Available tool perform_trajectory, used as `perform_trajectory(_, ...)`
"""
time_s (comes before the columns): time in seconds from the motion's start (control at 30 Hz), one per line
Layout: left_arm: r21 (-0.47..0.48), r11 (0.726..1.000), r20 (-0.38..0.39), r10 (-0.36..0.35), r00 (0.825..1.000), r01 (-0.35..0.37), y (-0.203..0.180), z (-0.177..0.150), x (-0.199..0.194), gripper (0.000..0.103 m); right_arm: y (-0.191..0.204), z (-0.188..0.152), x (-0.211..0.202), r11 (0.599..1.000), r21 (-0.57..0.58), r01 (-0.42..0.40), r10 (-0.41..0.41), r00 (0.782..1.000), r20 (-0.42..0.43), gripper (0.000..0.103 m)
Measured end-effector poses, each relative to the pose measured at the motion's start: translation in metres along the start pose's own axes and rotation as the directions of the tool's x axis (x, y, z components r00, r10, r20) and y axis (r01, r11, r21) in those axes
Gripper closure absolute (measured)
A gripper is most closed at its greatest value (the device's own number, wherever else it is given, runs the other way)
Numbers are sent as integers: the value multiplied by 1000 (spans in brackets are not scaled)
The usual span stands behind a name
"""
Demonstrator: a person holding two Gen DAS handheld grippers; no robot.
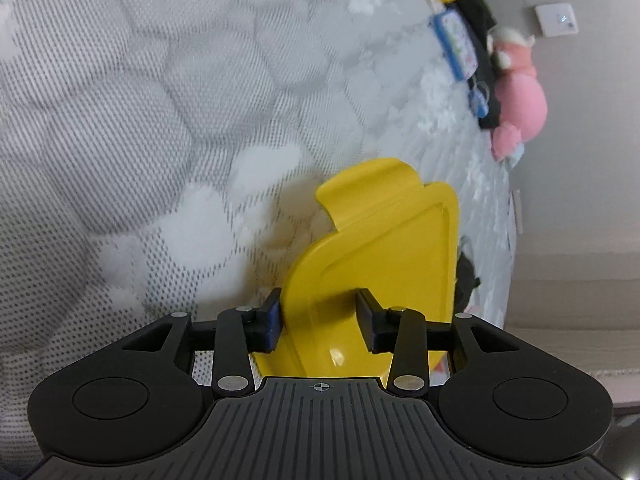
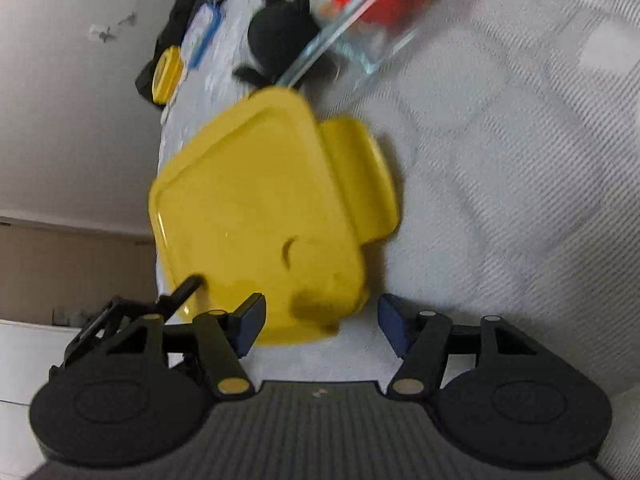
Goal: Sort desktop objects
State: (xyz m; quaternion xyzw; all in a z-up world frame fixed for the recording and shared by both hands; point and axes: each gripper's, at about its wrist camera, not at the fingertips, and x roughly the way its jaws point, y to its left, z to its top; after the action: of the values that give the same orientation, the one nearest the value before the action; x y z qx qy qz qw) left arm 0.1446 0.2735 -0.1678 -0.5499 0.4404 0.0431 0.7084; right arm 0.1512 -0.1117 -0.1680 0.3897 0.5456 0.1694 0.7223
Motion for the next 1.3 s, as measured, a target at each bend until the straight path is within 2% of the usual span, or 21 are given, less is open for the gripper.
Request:
perform_trajectory(0.1,33,999,-32,14,999,-13,-4,-1,6,61,-11,4,2,998,14,-69,68,997,45,39)
perform_trajectory(0.23,118,991,-11,56,998,-55,-16,-8,4,59,-12,6,-2,998,-13,-56,57,998,21,64)
perform_trajectory(0.37,215,975,-17,64,998,-59,-31,-22,2,59,-13,9,-25,996,-40,-74,74,997,12,73)
perform_trajectory(0.43,271,962,-26,50,998,-41,-40,-32,2,65,-14,16,-42,995,-54,-86,87,996,17,75)
perform_trajectory(0.47,289,957,-29,37,999,-27,-44,-36,4,68,-15,19,-49,994,-59,-91,92,995,23,76)
perform_trajectory(0.6,306,951,-32,-22,999,31,-56,-50,8,69,-18,36,-75,992,-97,-84,90,994,62,76)
perform_trajectory(0.67,335,942,-18,-28,999,32,-70,-57,19,69,-17,46,-83,987,-140,-76,89,992,92,76)
perform_trajectory(0.77,415,910,40,-23,999,4,-92,-74,26,69,-11,64,-86,984,-167,-66,88,988,130,76)
perform_trajectory(0.83,462,887,74,-49,996,9,-104,-84,27,69,-10,74,-89,984,-160,-74,98,984,150,76)
perform_trajectory(0.93,512,858,104,-108,989,40,-116,-95,23,67,-4,88,-97,975,-203,-86,124,975,183,75)
perform_trajectory(1.03,541,838,131,-162,978,66,-137,-92,29,67,1,104,-105,967,-240,-89,141,967,210,74)
perform_trajectory(1.13,590,803,160,-212,964,79,-163,-88,45,67,2,129,-104,960,-256,-114,179,953,246,74)
perform_trajectory(1.23,584,802,155,-264,952,127,-172,-85,65,68,-2,150,-100,952,-284,-117,202,935,292,73)
perform_trajectory(1.3,578,806,132,-247,960,128,-167,-88,72,66,-9,160,-97,952,-283,-114,204,928,312,73)
